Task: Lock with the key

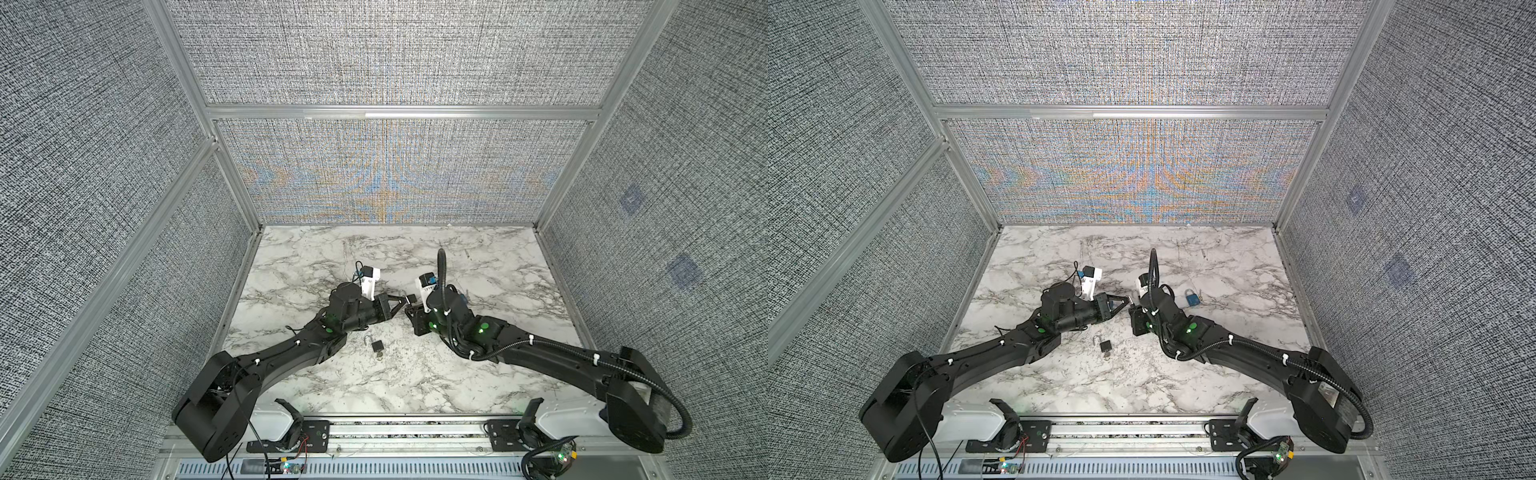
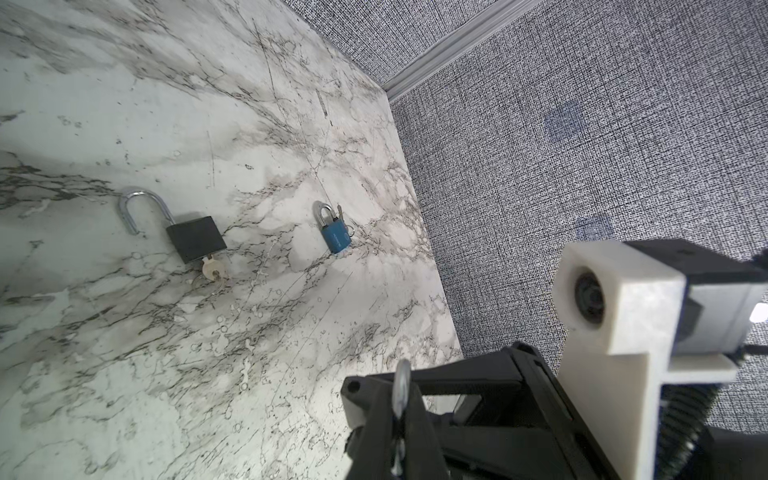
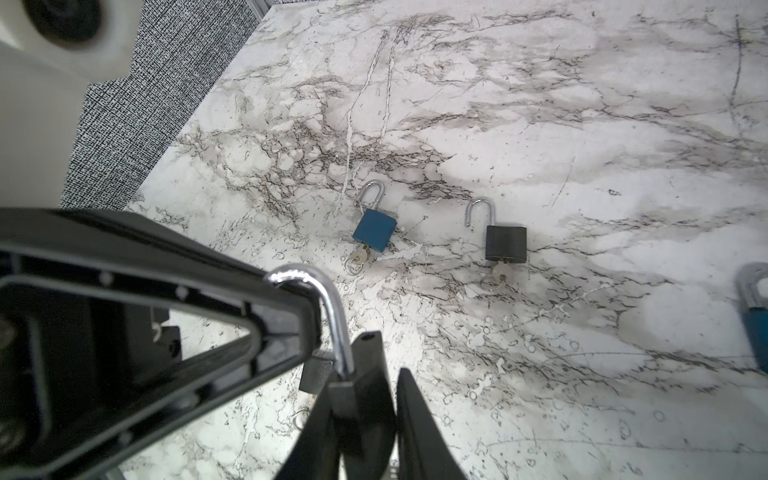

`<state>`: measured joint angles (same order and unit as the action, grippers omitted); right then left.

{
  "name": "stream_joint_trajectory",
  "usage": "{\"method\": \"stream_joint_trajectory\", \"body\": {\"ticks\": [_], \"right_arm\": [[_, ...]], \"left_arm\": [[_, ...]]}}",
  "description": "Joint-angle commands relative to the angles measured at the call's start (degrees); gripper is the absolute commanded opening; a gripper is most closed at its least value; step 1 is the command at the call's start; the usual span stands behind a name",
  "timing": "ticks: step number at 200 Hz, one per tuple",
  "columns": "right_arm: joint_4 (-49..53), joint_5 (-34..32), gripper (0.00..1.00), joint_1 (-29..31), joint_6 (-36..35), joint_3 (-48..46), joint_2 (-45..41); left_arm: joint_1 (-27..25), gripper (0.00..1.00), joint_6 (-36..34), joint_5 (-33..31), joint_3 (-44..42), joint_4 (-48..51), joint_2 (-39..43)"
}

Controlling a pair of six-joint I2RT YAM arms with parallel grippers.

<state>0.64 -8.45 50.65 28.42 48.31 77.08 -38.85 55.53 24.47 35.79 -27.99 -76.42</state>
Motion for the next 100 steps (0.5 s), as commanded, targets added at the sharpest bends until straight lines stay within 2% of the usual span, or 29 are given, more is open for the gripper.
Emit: {"method": "stream_joint_trajectory", "body": {"ticks": [1,23,71,84,100], "right_arm": [[-1.06,-2.74,0.13,-0.12,-0.03,0.38,-0.26],[-0.57,-2.99,0.00,-0.14,-0.17,0.24,-0.42],[0.67,-0.23,0.00,-0.43,-1.76,-0.57,-3.20],[1.15,3.31,0.00,-1.23,-2.27,-0.92,-4.63],[2.98,9.50,0.00,-2.89,-2.66,-0.68,-6.23]], "left_arm": [[-0.03,0.00,-0.05,0.76,0.02,-0.88,0.12],[0.00,0.00,0.02,0.51,-0.02,-0.93,0.50],[0.17,0.00,-2.17,-0.44,0.11,1.61,1.67],[0.25,0.20,-3.10,-1.72,0.18,3.23,2.47],[0.77,0.34,-4.42,-3.61,-0.23,4.83,4.23]]}}
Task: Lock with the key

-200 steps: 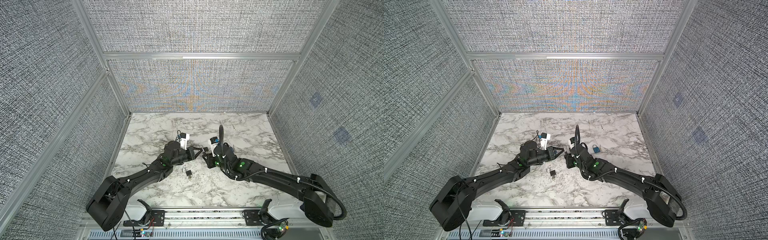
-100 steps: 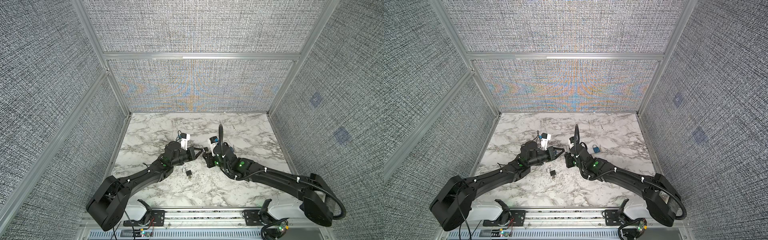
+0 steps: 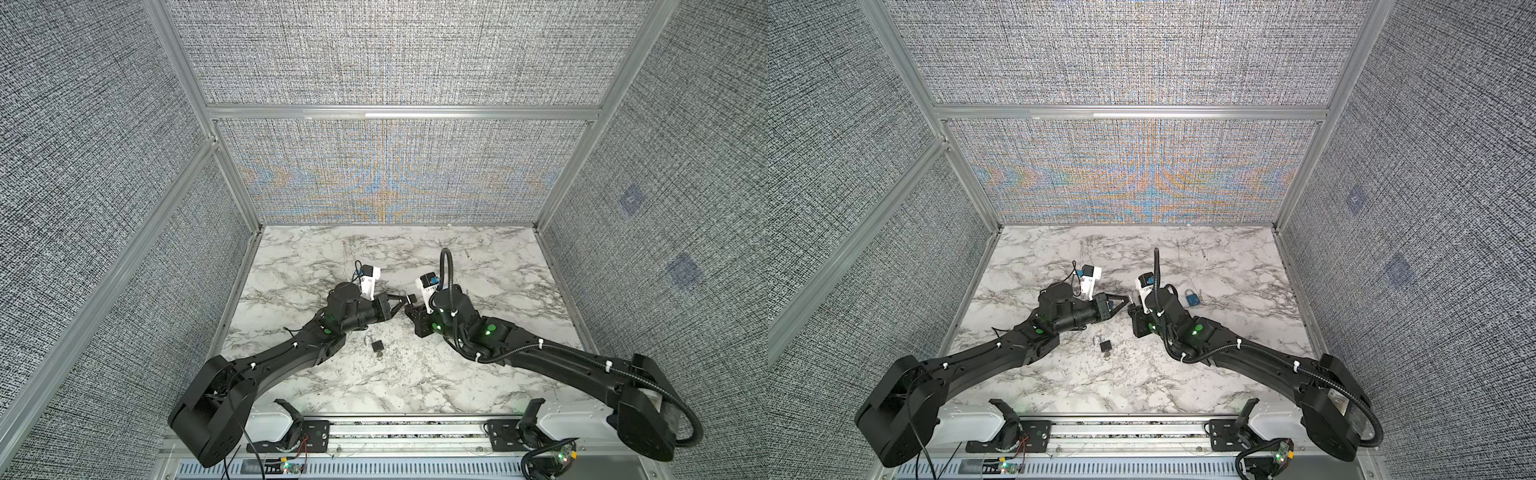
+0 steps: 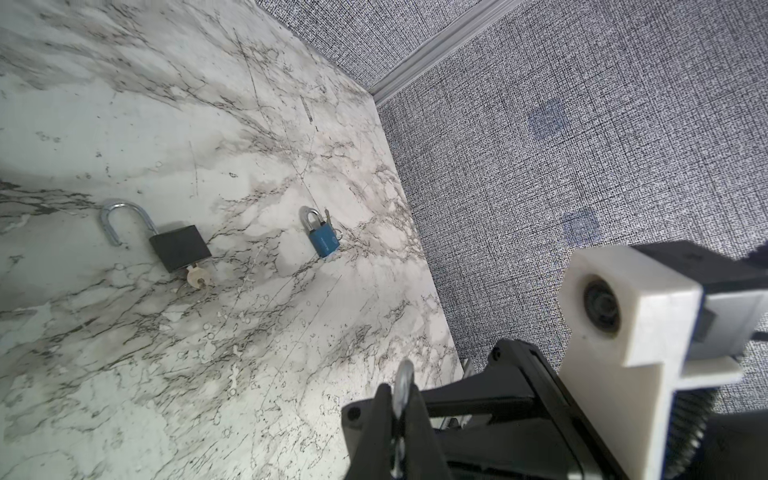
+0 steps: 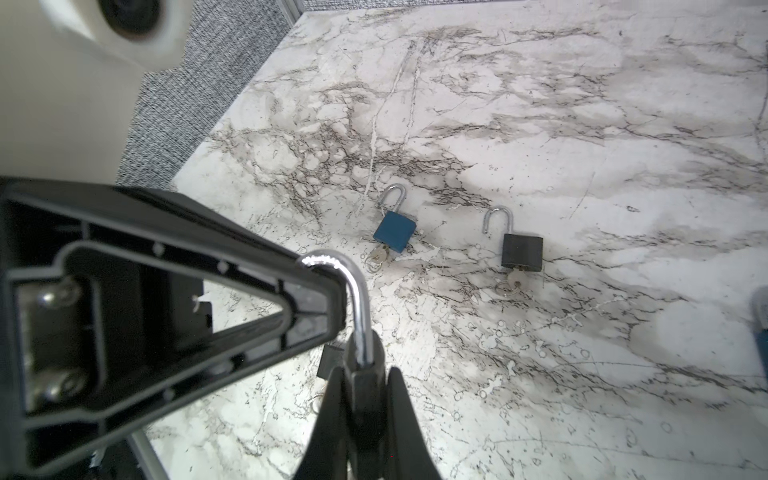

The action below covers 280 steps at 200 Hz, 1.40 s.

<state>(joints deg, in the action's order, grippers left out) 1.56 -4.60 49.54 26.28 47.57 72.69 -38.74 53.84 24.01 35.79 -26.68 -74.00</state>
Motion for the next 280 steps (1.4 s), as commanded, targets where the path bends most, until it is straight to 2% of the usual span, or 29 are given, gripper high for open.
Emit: {"method": "stream_joint_trajectory", "body": {"ticks": [1,21,45,75,118,149,173,280], "right_arm": [[2.19,6.00,0.00,-1.93,-0.57,0.06,-1.97],[4.91,14.47,0.00,-4.76,-1.29,0.31,-3.67],[6.74,25.25,0.00,-8.40,-2.34,-0.39,-4.82],[7.70,37.90,0.00,-12.26,-3.12,-0.99,-3.71],[7.13,48.79,0.00,-13.22,-3.32,-0.90,-0.18],[5.91,51.93,0.00,-13.29,-2.47,-0.73,0.77],[5.50,52.67,0.00,-13.38,-2.11,-0.62,0.62],[5.30,55.16,0.00,-14.12,-0.89,0.58,2.30]], "left_arm": [[0.67,0.35,-2.85,-3.30,-0.30,3.54,1.95],[1.66,0.43,-6.77,-4.93,-2.07,3.30,5.41],[3.23,0.46,-11.48,-3.94,-2.56,5.25,9.42],[4.00,0.46,-18.67,0.91,-1.11,9.23,12.16],[4.11,0.46,-21.94,9.66,-0.37,10.07,10.79],[4.02,0.46,-22.73,14.78,0.20,10.43,8.07],[3.96,0.45,-23.16,16.26,-0.27,10.33,7.22],[4.00,0.40,-23.11,16.33,-1.60,10.58,7.21]]}}
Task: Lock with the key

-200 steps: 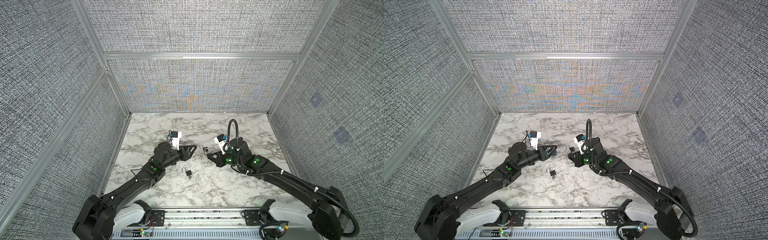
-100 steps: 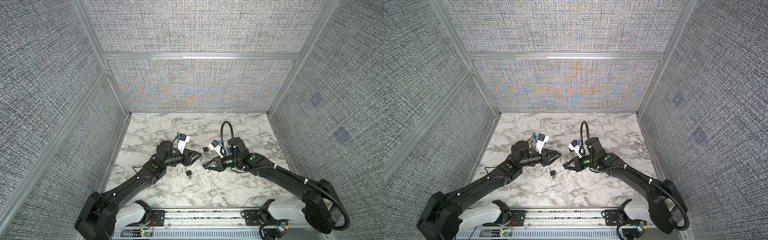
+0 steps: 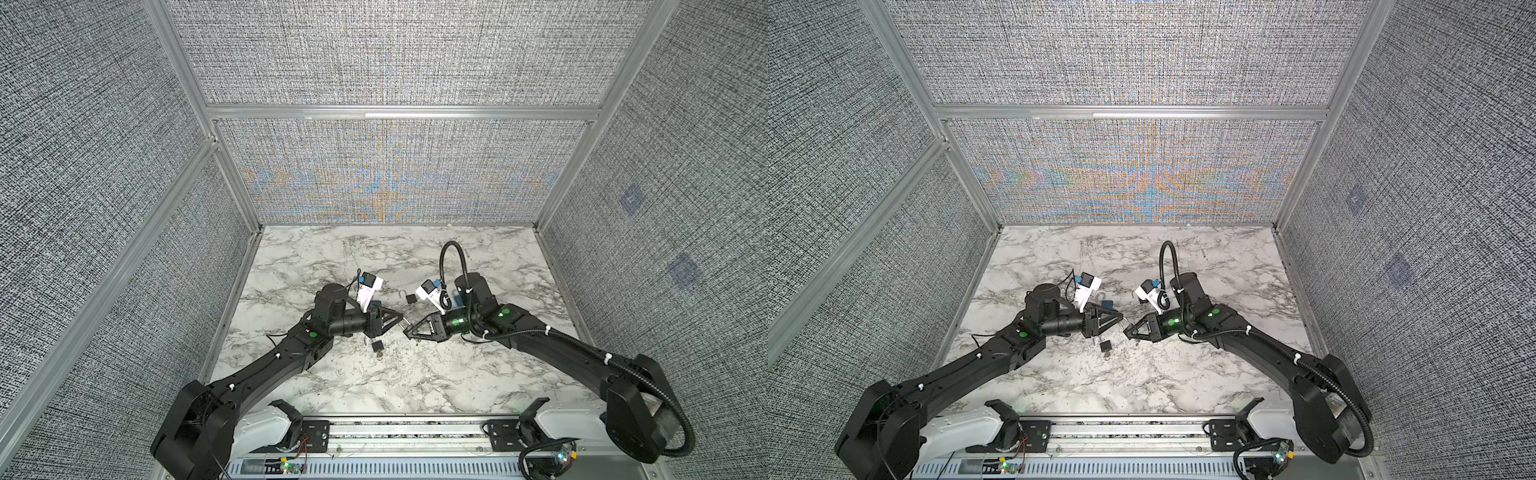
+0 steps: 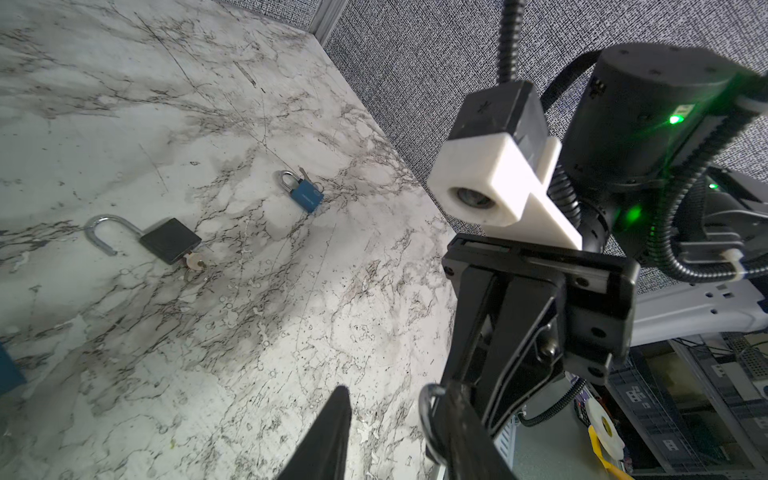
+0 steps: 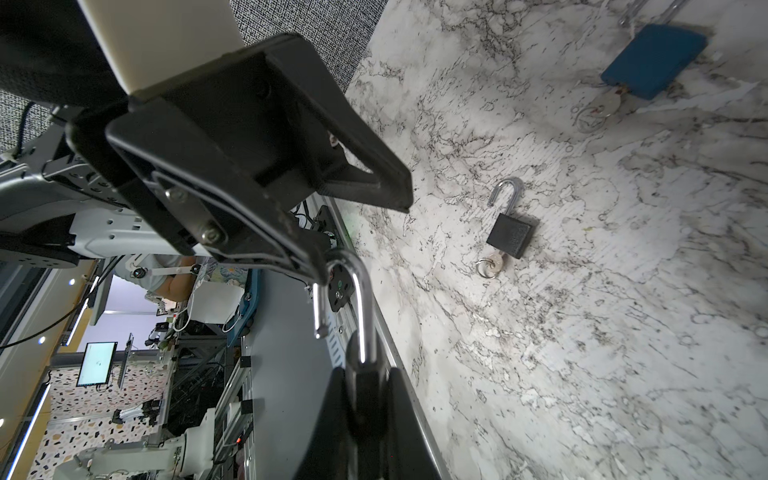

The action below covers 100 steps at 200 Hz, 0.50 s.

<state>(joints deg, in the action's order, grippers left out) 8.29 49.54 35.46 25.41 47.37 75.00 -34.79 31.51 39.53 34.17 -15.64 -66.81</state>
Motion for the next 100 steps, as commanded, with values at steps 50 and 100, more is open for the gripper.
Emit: {"method": "stream_joint_trajectory", "body": {"ticks": [50,100], "right_arm": [[-1.18,1.09,0.00,-0.14,0.17,0.68,0.07],[-0.83,0.75,0.00,-0.40,0.19,0.61,-0.25]], "left_arm": [[0.03,0.39,-1.13,0.18,0.01,0.07,0.92],[0.02,0.38,-1.10,0.02,-0.51,-0.02,0.73]]}}
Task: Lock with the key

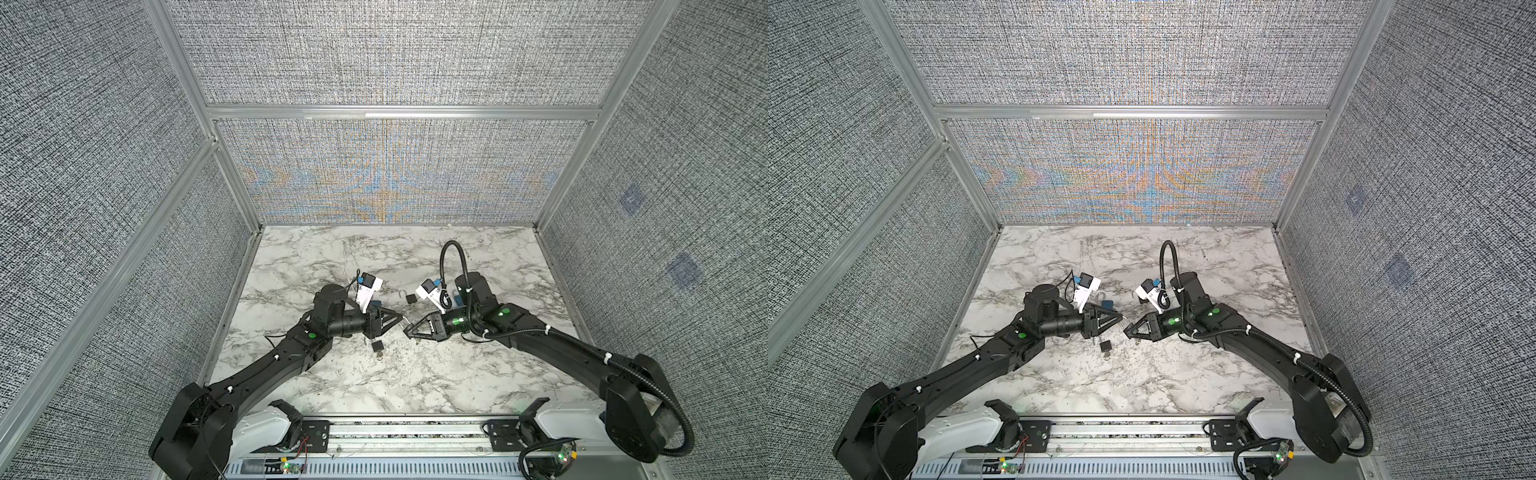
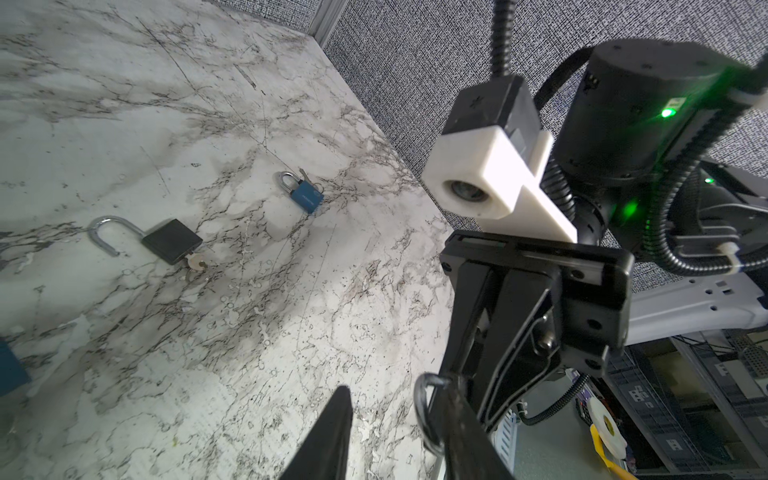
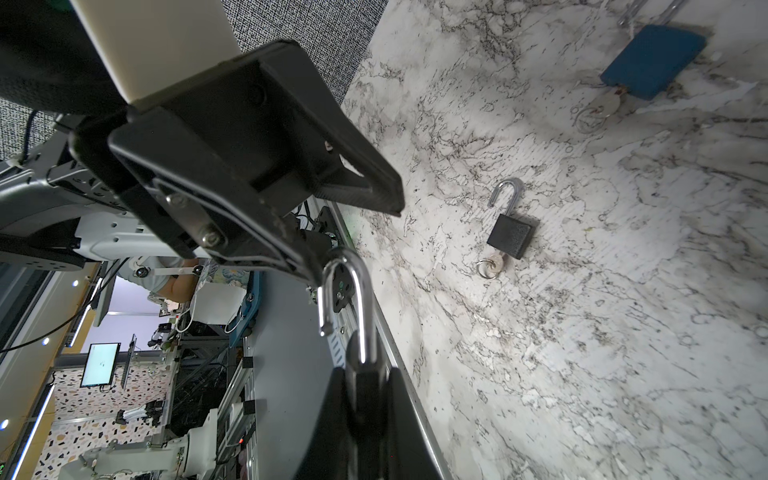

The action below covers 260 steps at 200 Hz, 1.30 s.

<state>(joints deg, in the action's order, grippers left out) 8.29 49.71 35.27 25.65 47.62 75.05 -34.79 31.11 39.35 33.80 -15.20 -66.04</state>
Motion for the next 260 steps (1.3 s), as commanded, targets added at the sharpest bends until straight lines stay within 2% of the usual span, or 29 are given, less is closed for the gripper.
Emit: {"method": "stream_joint_trajectory", "body": {"ticks": [1,89,161,214,260], "right_arm": [[-0.82,0.61,0.00,-0.20,-0.06,0.37,-0.32],[-0.47,0.47,0.00,-0.55,0.03,0.26,-0.51],[-0.30,0.82,0.00,-0.55,-0.01,0.18,-0.96],[-0.47,1.28,0.00,-0.58,0.03,0.28,-0.67],[-0.67,1.44,0.00,-0.60,0.19,0.27,-0.73]], "left_arm": [[0.05,0.39,-0.70,0.20,-0.14,-0.45,-0.04],[0.00,0.36,-0.35,0.19,-0.15,-0.88,-0.58],[0.06,0.36,1.23,4.42,0.20,-4.02,-0.20],[0.06,0.28,2.33,5.54,-0.15,-6.27,-1.09],[0.03,0.26,2.55,5.91,-0.05,-6.68,-1.63]]}}
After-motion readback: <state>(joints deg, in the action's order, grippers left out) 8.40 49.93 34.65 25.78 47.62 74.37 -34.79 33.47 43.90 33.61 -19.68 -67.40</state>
